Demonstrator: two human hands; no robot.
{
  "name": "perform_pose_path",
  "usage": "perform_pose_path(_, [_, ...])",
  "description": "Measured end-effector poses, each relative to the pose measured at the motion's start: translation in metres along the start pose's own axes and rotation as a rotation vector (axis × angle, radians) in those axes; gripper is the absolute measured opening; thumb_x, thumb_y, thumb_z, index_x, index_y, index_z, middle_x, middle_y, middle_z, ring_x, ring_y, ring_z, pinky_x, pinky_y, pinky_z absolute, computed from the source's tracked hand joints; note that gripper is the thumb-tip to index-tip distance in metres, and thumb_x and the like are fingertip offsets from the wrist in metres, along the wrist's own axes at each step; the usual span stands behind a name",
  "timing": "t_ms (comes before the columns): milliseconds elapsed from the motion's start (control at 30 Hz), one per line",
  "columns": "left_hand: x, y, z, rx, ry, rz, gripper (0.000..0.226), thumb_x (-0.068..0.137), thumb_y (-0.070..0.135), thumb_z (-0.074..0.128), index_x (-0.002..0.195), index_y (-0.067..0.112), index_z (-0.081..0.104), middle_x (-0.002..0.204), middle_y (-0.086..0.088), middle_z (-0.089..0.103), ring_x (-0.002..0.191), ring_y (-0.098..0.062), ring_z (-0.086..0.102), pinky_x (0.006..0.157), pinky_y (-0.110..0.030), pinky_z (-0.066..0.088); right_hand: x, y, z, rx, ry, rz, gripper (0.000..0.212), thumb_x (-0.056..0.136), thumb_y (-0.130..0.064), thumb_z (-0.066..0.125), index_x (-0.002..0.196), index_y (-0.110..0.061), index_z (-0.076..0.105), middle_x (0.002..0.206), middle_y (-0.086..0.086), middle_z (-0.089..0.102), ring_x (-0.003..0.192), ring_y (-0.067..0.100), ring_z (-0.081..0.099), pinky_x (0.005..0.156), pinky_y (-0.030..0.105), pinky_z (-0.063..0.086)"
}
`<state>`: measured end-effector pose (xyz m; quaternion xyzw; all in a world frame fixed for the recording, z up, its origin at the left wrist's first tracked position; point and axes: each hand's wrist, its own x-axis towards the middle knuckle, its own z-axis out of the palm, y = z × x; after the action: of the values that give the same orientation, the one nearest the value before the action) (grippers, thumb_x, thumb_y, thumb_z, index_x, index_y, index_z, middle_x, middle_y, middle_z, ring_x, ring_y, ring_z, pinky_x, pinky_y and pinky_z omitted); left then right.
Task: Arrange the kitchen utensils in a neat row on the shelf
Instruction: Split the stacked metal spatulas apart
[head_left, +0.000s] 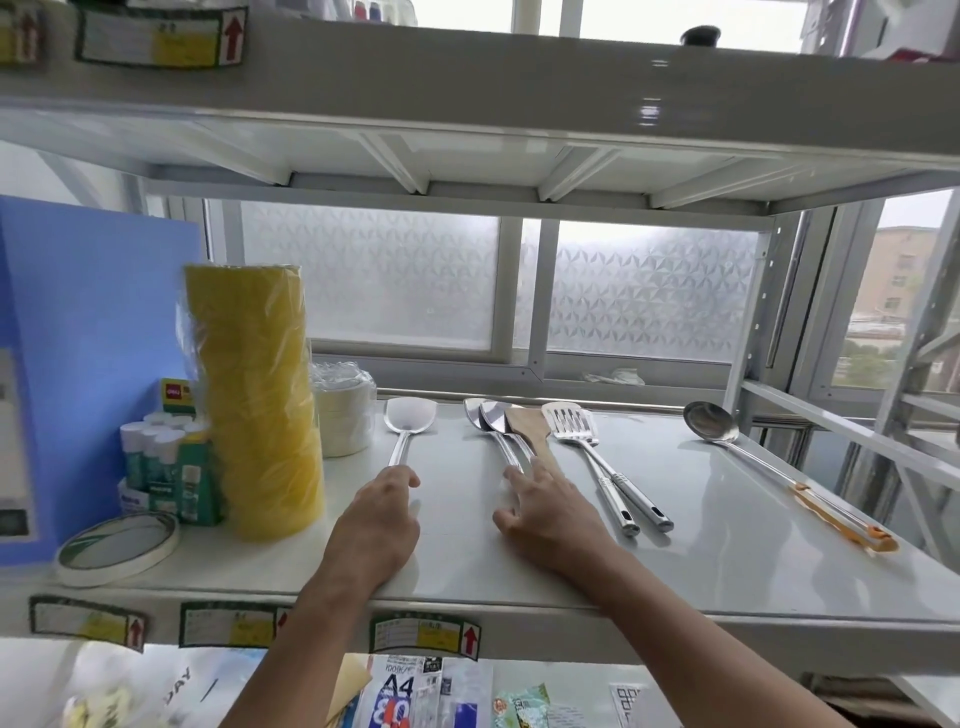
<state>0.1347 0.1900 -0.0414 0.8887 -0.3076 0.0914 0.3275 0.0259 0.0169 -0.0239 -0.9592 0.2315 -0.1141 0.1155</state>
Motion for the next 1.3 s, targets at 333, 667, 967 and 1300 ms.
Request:
perform_pose_path(333, [0.003,-0.005,0.004,0.009,0.013,0.019,0.031,0.100,0.014,0.049,0.131,0.021,0.052,0.138,0.001,0.057,0.124,-0.020,0.053,0.101,-0.036,0.044,0.006,0.000,-0.001,0.038,-0.041,0.011,0.052,0.087,-0.037,0.042,0.133,-0.015,0.053,0.146,0.012,0.047,0.143,0.029,0.035,0.116,0.041,0.033])
perform_pose_path(667, [0.002,-0.004,0.005,0.024,0.004,0.016,0.030,0.100,0.019,0.049,0.130,0.021,0.051,0.137,0.000,0.056,0.124,-0.022,0.053,0.101,-0.038,0.045,0.016,-0.041,0.013,0.116,-0.064,0.003,0.054,0.087,-0.031,0.044,0.133,-0.005,0.052,0.144,0.026,0.044,0.146,0.038,0.025,0.117,0.047,0.033])
perform_pose_path(967, [0.002,-0.003,0.003,0.023,0.029,0.002,0.031,0.098,0.011,0.048,0.127,0.019,0.051,0.132,-0.002,0.058,0.120,-0.023,0.054,0.098,-0.037,0.045,0.021,-0.047,0.025,0.153,-0.009,-0.054,0.050,0.083,-0.041,0.048,0.123,-0.015,0.061,0.127,0.014,0.056,0.121,0.037,0.049,0.101,0.044,0.045])
perform_pose_path(1300, [0.001,-0.004,0.001,0.019,0.055,0.009,0.036,0.095,0.007,0.050,0.130,0.015,0.052,0.133,-0.005,0.057,0.119,-0.026,0.055,0.097,-0.035,0.043,0.019,-0.050,0.028,0.139,0.014,-0.044,0.068,0.085,-0.048,0.049,0.147,-0.020,0.046,0.146,0.005,0.046,0.134,0.030,0.043,0.107,0.047,0.043])
